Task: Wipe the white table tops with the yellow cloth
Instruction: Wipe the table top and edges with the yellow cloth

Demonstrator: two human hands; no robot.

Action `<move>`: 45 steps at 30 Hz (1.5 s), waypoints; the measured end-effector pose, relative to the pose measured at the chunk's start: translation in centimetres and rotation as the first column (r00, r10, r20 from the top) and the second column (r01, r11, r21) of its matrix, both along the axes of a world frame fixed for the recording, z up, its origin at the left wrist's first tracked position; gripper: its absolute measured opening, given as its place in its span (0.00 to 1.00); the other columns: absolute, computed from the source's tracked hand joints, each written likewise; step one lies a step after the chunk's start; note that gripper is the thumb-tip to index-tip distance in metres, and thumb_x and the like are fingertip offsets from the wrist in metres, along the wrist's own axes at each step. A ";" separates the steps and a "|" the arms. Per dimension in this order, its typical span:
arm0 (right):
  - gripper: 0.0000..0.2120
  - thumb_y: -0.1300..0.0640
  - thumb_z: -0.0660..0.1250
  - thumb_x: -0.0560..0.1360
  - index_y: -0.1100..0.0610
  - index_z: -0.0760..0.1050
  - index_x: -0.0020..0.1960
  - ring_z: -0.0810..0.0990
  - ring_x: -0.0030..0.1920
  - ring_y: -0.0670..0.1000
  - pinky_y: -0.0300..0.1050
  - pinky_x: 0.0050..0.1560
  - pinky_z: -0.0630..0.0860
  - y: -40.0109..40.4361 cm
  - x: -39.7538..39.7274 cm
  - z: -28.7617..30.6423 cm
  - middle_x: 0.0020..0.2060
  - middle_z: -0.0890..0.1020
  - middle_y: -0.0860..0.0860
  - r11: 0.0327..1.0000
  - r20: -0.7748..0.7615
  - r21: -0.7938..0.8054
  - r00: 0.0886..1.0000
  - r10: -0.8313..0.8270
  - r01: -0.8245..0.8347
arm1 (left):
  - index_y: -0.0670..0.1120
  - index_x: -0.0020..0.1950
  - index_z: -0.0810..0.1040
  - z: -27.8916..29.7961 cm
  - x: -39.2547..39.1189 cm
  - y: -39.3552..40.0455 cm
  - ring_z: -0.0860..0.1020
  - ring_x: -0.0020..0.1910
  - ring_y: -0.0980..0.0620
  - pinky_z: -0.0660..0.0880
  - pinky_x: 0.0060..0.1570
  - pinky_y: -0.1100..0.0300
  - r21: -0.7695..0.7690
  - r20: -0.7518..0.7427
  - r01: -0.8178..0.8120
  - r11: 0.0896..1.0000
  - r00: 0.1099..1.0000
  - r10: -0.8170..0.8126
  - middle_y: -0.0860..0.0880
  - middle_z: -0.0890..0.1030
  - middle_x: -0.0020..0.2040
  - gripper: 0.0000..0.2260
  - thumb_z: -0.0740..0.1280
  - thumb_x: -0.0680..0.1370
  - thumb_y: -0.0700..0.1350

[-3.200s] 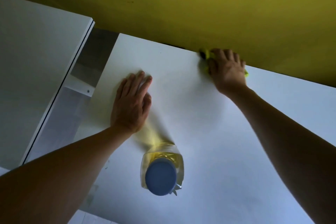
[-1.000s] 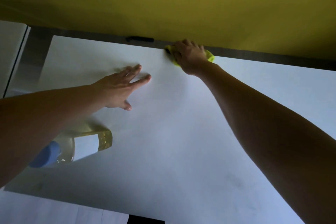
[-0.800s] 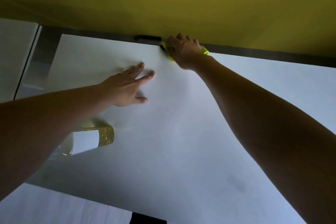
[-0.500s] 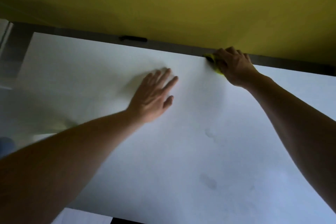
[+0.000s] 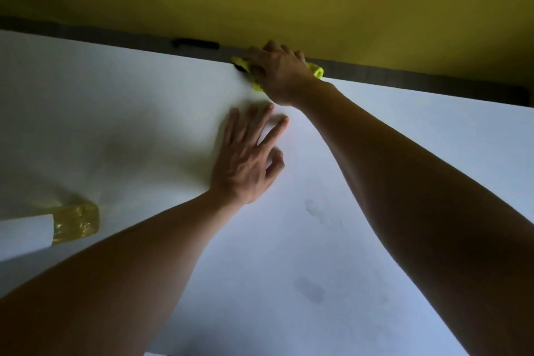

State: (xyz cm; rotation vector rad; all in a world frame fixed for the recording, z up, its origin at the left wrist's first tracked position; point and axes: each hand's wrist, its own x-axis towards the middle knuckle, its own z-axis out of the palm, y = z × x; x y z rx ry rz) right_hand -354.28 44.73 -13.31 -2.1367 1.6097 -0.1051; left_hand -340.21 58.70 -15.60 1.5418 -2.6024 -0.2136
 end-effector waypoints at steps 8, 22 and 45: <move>0.31 0.40 0.47 0.73 0.44 0.71 0.71 0.74 0.63 0.62 0.60 0.64 0.69 4.3 -12.5 0.4 0.61 0.76 0.55 0.989 0.033 0.047 0.990 -0.138 0.137 | 0.49 0.82 0.68 -0.2 -0.1 0.1 0.62 0.81 0.36 0.55 0.80 0.35 -0.050 -0.035 -0.009 0.999 0.999 0.008 0.43 0.63 0.83 0.28 0.63 0.81 0.50; 0.22 0.45 0.55 0.82 0.43 0.65 0.76 0.70 0.69 0.58 0.53 0.65 0.64 -1.7 4.0 0.3 0.66 0.73 0.54 0.998 0.020 0.056 1.000 -0.015 0.014 | 0.47 0.79 0.71 -0.5 -0.3 0.2 0.63 0.81 0.36 0.56 0.79 0.34 -0.027 -0.078 -0.028 0.999 0.997 0.026 0.41 0.66 0.82 0.26 0.63 0.80 0.48; 0.23 0.42 0.52 0.79 0.46 0.74 0.69 0.73 0.65 0.57 0.53 0.60 0.65 2.3 -4.0 0.6 0.63 0.76 0.54 0.974 -0.037 0.041 0.975 -0.221 0.222 | 0.50 0.82 0.67 -0.4 -0.3 0.1 0.62 0.81 0.35 0.54 0.80 0.34 -0.023 -0.046 -0.028 0.999 0.999 0.027 0.42 0.63 0.83 0.28 0.60 0.80 0.49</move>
